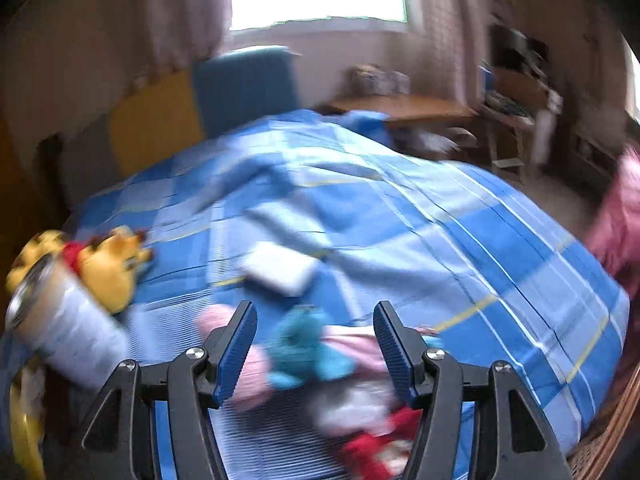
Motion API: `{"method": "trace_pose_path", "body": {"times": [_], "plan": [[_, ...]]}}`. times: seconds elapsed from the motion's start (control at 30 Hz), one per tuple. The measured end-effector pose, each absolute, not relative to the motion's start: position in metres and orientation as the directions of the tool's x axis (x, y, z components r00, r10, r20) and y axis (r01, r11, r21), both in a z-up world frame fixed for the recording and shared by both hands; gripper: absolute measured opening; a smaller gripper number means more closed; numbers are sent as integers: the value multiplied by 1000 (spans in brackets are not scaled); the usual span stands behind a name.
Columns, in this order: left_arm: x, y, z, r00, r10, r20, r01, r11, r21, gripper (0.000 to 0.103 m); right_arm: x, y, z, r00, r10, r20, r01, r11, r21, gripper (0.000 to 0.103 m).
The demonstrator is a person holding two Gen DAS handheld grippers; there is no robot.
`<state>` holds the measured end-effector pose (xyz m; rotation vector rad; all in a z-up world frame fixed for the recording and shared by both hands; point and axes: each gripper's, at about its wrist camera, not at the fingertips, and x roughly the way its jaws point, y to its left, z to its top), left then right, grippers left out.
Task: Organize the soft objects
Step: 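Grasp the pink towel roll with the left gripper while the right gripper returns to the pile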
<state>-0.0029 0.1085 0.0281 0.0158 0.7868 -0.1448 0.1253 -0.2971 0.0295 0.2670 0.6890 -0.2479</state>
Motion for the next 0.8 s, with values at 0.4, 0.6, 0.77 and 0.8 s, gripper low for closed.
{"method": "trace_pose_path", "body": {"times": [0.4,0.6,0.77,0.8], "plan": [[53,14,17,571,-284,-770,316,942,-113,74,100,-373,-1,741,-47,-670,489,721,491,61],[99,-32,-1,489,-315,-813,320,932,-169,74,102,-376,-5,743,-4,-669,484,693,534,61],[135,-68,-12,448,-347,-824,315,924,-218,70,107,-370,-5,749,32,-662,448,712,541,61],[145,-76,-14,439,-360,-823,314,920,-235,68,108,-369,-5,749,40,-661,440,716,541,61]]}}
